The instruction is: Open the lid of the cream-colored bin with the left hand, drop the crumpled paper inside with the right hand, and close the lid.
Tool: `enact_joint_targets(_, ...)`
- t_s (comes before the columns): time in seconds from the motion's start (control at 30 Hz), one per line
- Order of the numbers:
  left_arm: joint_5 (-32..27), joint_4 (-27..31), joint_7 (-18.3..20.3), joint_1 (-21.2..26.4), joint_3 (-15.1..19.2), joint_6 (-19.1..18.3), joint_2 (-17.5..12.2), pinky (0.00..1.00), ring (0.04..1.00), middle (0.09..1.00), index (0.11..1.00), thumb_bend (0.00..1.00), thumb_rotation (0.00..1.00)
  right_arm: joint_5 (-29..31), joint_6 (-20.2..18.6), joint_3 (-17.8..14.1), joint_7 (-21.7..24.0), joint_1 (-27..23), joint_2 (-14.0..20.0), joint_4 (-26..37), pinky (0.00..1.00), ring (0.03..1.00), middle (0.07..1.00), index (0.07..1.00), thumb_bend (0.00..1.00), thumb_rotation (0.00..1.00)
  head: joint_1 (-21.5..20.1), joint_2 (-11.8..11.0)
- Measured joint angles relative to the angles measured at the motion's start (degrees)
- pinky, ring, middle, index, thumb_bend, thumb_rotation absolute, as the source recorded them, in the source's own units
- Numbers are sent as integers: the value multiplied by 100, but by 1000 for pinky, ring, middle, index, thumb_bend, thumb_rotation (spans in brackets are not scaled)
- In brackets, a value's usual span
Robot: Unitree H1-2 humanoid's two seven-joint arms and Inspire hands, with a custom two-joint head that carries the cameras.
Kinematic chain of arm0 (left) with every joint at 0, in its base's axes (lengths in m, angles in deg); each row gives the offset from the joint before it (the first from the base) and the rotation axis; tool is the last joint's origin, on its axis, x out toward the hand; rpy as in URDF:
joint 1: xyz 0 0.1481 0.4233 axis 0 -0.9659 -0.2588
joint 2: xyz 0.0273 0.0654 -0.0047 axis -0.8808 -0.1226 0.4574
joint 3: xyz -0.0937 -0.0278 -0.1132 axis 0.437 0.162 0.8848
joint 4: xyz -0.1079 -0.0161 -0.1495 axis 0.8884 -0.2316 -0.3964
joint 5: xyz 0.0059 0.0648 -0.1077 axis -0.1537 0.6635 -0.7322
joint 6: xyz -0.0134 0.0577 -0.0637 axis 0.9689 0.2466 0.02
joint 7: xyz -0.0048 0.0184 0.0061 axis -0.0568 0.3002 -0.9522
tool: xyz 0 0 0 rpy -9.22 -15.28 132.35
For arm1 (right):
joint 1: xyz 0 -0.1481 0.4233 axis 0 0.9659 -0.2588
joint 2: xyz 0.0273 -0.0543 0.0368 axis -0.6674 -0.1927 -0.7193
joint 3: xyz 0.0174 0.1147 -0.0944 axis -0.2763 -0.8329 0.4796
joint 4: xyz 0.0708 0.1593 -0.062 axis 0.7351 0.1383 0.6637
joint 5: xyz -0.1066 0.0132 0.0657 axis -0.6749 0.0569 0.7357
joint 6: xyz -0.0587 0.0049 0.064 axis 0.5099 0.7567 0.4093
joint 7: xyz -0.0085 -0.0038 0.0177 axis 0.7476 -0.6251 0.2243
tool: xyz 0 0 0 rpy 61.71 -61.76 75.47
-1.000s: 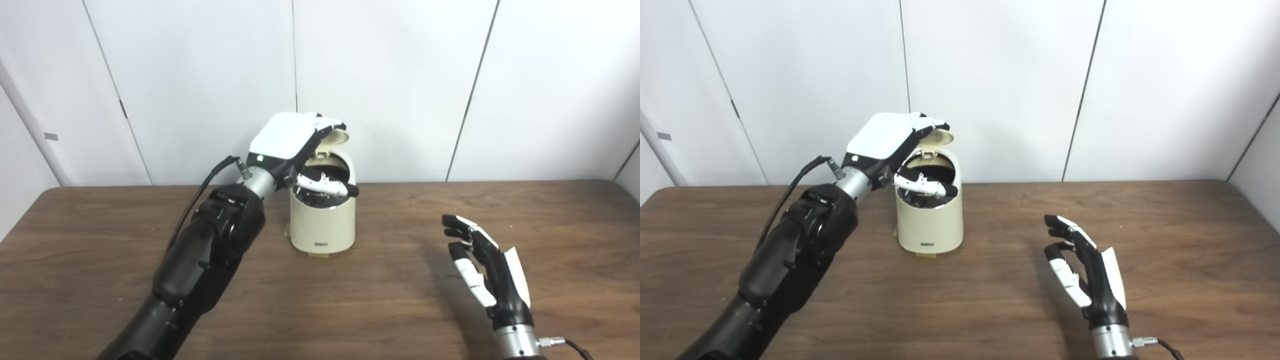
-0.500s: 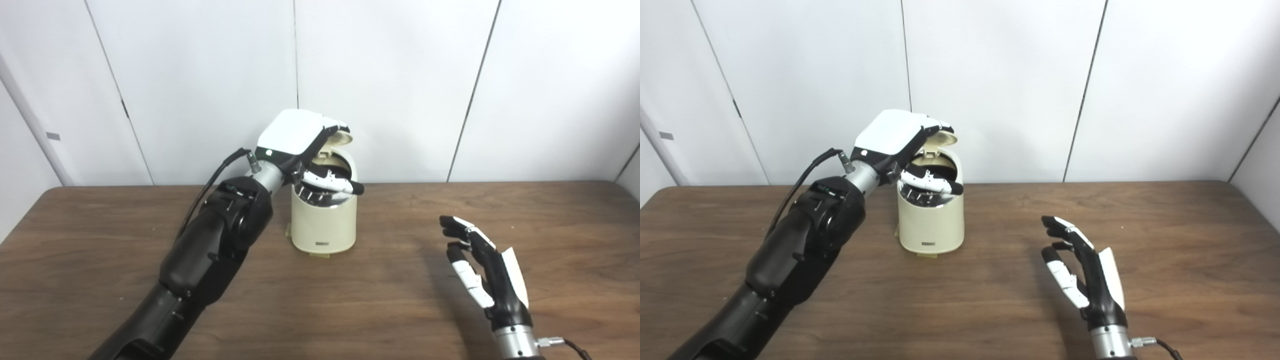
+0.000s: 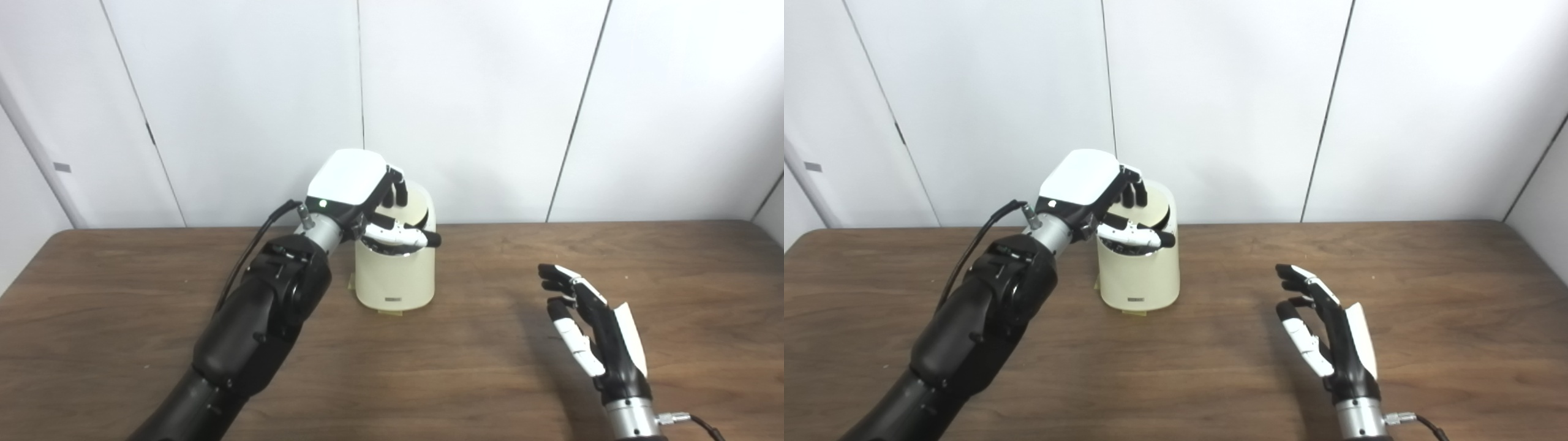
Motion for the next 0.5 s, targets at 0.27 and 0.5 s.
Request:
enact_joint_targets(0.27,280,193,-2,-205,-38,-8,2,844,638,541,604,1000,849,80,1,-3,31,0,0,-2,660,763,788,773,462,908,-9,35)
enact_joint_targets(0.5,298,222,36,-331,-20,-57,11,880,658,552,623,1000,832,131,0,-9,57,4,0,7,665,765,792,776,473,898,-17,62)
